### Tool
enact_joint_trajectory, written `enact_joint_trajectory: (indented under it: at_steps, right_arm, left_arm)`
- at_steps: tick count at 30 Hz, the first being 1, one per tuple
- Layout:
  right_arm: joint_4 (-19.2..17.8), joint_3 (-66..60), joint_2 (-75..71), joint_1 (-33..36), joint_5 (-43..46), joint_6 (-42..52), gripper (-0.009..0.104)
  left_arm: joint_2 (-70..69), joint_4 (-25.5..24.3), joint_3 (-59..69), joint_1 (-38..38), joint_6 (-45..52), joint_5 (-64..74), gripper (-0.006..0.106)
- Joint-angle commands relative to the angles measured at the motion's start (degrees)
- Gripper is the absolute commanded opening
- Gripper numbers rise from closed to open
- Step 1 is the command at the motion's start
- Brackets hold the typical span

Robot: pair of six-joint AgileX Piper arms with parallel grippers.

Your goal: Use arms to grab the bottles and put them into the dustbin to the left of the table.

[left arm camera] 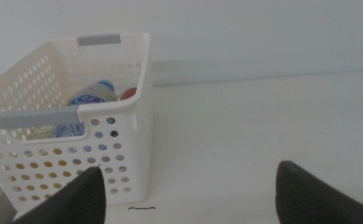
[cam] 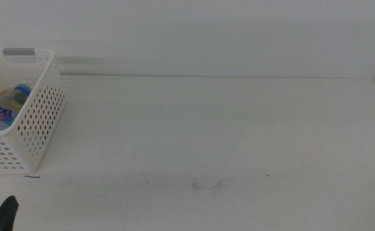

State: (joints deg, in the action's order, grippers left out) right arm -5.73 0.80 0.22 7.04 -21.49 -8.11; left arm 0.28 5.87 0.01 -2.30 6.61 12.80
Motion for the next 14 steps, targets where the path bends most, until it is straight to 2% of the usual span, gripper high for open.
enact_joint_trajectory:
  at_steps: [1,14]
  right_arm:
    - [-0.1,-0.2,-0.2,-0.3,0.5,0.2,0.081]
    - [-0.1,-0.2,-0.2,-0.3,0.5,0.2,0.081]
  left_arm:
    - [-0.3,-0.1,0.0,0.1,-0.5,-1.4,0.094]
    - [-0.3,-2.5,0.0,0.1,-0.5,-1.4,0.094]
